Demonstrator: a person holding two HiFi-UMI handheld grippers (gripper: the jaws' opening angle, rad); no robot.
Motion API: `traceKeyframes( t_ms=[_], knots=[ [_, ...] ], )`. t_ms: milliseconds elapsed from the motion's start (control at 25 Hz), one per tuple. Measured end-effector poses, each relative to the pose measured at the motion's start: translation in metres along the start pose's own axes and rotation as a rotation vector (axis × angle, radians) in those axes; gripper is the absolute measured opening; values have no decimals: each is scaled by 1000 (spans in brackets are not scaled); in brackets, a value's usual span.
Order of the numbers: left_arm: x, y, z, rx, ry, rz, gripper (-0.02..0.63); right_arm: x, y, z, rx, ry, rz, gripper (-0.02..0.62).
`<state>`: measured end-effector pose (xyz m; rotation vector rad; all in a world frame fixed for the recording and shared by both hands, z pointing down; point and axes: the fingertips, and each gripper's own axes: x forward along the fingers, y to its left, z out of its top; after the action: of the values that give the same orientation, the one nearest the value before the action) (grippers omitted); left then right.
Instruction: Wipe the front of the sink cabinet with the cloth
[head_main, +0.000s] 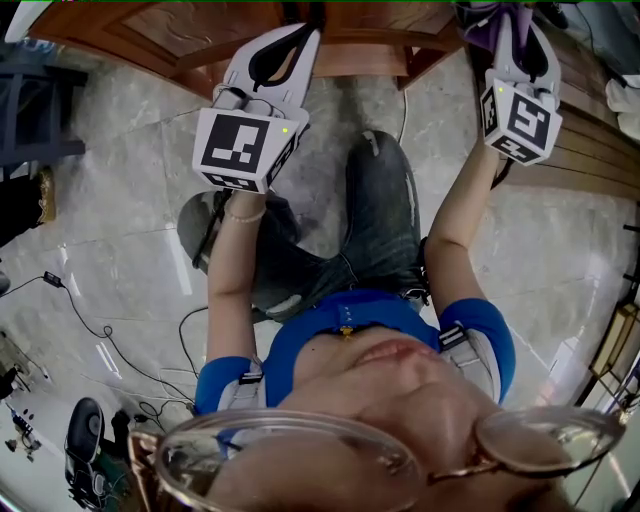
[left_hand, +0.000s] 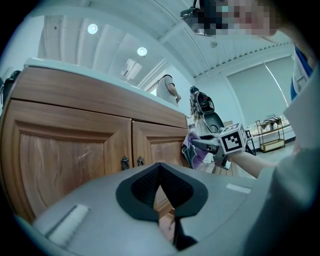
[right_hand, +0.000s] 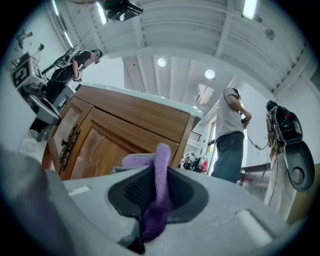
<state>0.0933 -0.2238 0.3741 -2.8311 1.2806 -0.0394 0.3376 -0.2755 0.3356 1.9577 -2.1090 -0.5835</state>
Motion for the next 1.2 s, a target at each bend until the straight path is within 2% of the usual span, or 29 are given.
traceKeyframes(
  t_ms=[120,280,440,1200],
  knots=[
    [0,0,-1,14,-3,5,1,-2,2,-12,9,16,-4,58],
    [0,-1,2,-3,9,12,0,-2,3,-12,8,16,-14,58],
    [1,2,-3,16,18,18,0,-2,10,-9,11,17,-1,57],
    [1,3,-14,27,49,13,2,12,97,28,41,-55,193,57]
  ],
)
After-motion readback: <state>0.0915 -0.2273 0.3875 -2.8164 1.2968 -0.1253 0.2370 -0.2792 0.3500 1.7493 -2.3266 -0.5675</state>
